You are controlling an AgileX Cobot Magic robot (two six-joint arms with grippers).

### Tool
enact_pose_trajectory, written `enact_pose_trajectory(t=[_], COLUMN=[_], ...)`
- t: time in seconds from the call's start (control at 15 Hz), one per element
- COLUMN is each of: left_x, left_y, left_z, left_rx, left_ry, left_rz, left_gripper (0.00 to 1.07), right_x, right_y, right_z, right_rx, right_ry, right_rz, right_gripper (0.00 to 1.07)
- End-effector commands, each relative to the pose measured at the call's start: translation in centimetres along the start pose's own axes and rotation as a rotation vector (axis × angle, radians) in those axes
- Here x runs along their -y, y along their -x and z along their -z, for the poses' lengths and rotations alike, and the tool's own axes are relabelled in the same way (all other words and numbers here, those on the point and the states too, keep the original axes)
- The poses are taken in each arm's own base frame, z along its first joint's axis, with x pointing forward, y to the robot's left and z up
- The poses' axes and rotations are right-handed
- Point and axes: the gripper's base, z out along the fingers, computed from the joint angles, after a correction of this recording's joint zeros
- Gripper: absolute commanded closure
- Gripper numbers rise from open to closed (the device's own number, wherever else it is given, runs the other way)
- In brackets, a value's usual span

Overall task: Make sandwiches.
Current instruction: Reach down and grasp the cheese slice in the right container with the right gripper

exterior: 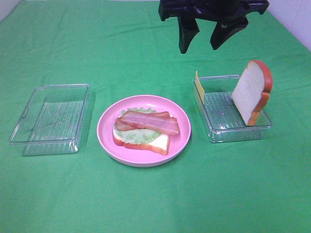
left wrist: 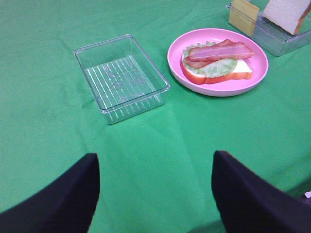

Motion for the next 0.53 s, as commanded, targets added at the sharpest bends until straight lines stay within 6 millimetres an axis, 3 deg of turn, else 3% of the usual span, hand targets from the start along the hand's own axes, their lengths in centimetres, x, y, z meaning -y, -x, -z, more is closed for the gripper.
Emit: enact_pose_trajectory(t=[0.07, 0.2, 0.53], left_x=[0.0, 0.0, 0.0], left_y=[-0.1, -0.1, -0.1], left_z=[0.2, 0.2, 0.2], left_rx=[0.028, 0.028, 0.028], left_ry=[-0.003, -0.003, -0.003], left_rz=[-0.005, -0.005, -0.005], left_gripper=[0.42, 0.42, 0.42], right_x=[0.1, 0.2, 3.5], right_y=[1.5, 2.2, 4.6], right_z=[-1.8, -2.6, -6.9], right_rx=[-0.062, -0.092, -0.180], right_ry=[-0.020, 0.011, 0.114], right_rz=[-0.016, -0.040, -0.173], right_gripper=[0.49, 0.49, 0.49])
